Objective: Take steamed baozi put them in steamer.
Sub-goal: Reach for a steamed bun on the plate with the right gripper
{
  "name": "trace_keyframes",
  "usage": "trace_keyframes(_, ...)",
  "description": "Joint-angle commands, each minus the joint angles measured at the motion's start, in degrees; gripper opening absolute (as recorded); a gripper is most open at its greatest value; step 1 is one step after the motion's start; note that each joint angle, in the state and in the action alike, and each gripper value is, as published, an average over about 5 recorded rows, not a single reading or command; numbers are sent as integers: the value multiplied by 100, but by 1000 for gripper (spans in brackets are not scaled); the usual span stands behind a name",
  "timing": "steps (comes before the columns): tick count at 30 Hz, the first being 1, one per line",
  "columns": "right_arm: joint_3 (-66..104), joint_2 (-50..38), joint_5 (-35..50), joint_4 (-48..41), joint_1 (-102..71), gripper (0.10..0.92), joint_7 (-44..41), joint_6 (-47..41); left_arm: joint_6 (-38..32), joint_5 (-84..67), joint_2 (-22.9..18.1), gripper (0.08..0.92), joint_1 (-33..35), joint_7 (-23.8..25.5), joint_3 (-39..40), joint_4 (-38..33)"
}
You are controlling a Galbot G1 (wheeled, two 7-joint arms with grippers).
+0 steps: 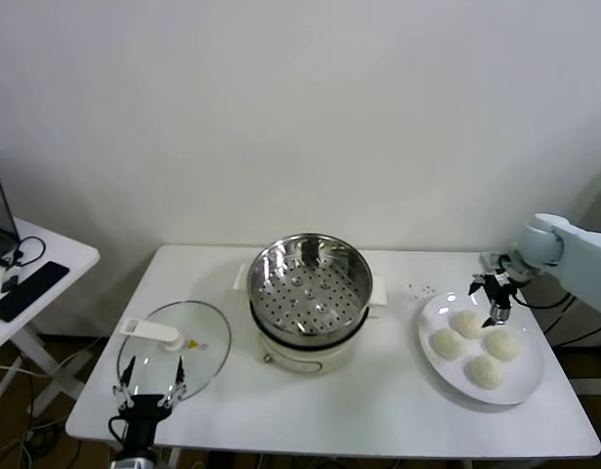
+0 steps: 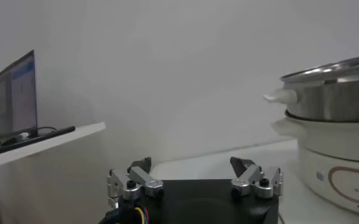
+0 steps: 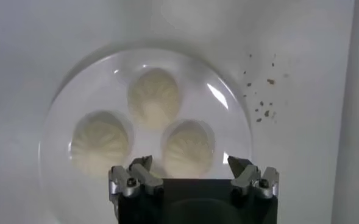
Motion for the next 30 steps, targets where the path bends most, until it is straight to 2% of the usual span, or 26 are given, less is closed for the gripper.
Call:
trace_keyframes(1, -342, 182, -33, -311, 58, 823, -60, 24, -28, 13, 76, 823, -19, 8, -12, 107)
trace_keyframes(30, 1299, 404, -486, -930, -1448, 823, 383, 68, -41, 172, 72, 823, -69, 27, -19, 241)
